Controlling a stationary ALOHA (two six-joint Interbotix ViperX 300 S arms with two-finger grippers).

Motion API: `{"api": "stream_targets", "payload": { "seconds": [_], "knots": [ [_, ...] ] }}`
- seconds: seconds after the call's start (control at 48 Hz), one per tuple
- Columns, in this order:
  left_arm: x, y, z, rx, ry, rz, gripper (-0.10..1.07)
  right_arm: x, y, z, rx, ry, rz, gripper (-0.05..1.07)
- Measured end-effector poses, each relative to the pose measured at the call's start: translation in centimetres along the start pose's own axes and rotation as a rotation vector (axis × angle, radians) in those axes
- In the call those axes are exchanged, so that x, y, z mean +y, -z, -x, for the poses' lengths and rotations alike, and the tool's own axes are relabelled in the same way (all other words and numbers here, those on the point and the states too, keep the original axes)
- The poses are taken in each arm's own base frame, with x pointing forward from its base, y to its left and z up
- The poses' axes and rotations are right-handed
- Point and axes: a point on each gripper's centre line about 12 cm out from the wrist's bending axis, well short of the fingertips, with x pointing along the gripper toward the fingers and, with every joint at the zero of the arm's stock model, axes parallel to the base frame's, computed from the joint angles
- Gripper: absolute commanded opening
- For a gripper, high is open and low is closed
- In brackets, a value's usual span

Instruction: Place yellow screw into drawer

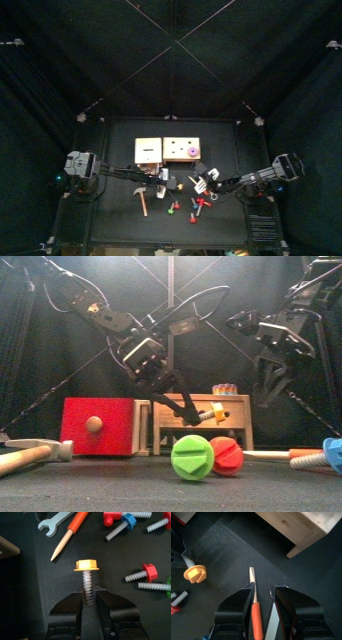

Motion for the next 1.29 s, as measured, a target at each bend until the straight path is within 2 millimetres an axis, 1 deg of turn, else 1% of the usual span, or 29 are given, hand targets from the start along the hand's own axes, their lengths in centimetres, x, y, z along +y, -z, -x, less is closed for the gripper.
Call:
{"api": "stream_targets", "payload": {
  "seconds": [0.104,0.229,0.375,0.562,0.646,0.792,0.896,1.083,1.208,1.292],
  "knots": [
    [0.0,0.0,0.4,-0.008,-0.001,0.02,0.61,0.0,-0.5,0.3,-0.035,-0.01,0.027,0.71],
    [0.2,-0.1,1.9,-0.042,-0.011,0.072,0.61,0.0,-0.9,0.6,-0.067,-0.015,0.051,0.71],
    [0.5,-0.4,4.0,-0.109,-0.028,0.123,0.61,-0.1,-1.0,0.7,-0.069,-0.004,0.051,0.71],
    [0.5,-0.2,7.4,-0.166,-0.04,0.14,0.61,0.0,-1.2,0.8,-0.074,-0.011,0.05,0.71],
    [0.4,0.4,9.0,-0.177,-0.043,0.141,0.61,0.4,-1.4,0.9,-0.091,-0.037,0.064,0.71],
    [0.3,1.7,11.3,-0.188,-0.047,0.174,0.61,1.7,-1.3,1.2,-0.113,-0.111,0.116,0.71],
    [0.4,3.3,12.6,-0.181,-0.06,0.198,0.61,2.2,-1.0,1.1,-0.113,-0.132,0.137,0.71],
    [2.1,6.4,14.5,-0.158,-0.123,0.257,0.61,2.3,-0.7,0.5,-0.103,-0.121,0.151,0.71],
    [2.9,7.4,15.7,-0.167,-0.159,0.275,0.63,2.4,-0.5,0.2,-0.095,-0.115,0.157,0.71],
    [3.2,7.8,16.0,-0.169,-0.171,0.28,0.65,2.5,-0.5,0.1,-0.094,-0.115,0.157,0.71]
  ]
}}
